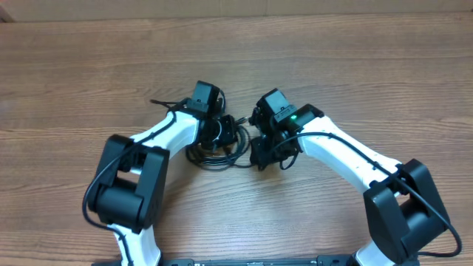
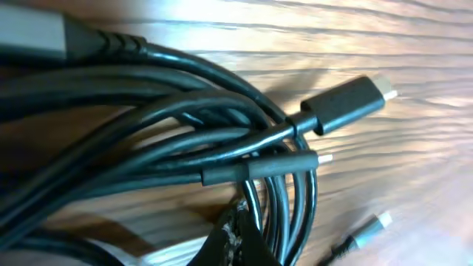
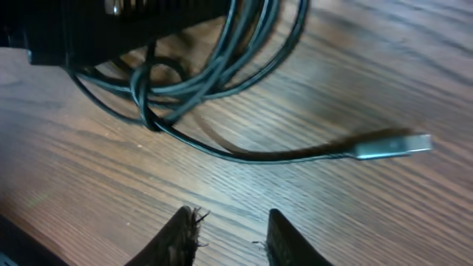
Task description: Untangle cables
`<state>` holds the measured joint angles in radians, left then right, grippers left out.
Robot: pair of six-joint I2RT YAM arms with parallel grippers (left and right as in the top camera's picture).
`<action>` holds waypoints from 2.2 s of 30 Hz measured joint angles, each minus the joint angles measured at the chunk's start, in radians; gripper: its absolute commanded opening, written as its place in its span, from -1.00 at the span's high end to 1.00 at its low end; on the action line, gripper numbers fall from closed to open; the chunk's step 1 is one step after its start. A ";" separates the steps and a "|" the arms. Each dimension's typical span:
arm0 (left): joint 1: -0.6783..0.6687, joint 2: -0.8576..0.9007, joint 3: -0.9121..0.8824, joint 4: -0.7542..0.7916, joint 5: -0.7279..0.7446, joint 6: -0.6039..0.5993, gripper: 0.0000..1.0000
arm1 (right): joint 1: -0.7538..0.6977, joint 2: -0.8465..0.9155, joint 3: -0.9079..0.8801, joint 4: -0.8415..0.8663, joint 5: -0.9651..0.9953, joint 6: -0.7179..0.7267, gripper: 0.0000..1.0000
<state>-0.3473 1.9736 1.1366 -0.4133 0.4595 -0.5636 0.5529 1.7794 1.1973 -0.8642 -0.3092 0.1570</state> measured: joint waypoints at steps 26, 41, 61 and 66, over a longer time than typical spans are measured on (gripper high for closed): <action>0.023 0.084 0.515 -0.835 -0.394 0.077 0.22 | 0.065 -0.143 -0.046 0.080 0.035 -0.254 0.20; 0.130 0.084 0.249 -0.475 -0.212 0.132 0.63 | 0.090 -0.142 -0.390 0.629 0.172 -0.344 0.09; 0.099 0.088 0.324 -0.584 -0.155 0.171 0.34 | 0.090 -0.174 -0.384 0.442 0.267 -0.274 -0.04; 0.093 0.087 0.428 -0.669 -0.166 0.176 0.03 | 0.085 -0.223 -0.285 0.417 0.262 -0.254 -0.09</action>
<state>-0.2543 2.0609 1.5650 -1.0824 0.2939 -0.3874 0.6380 1.5566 0.9123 -0.4469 -0.0475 -0.0971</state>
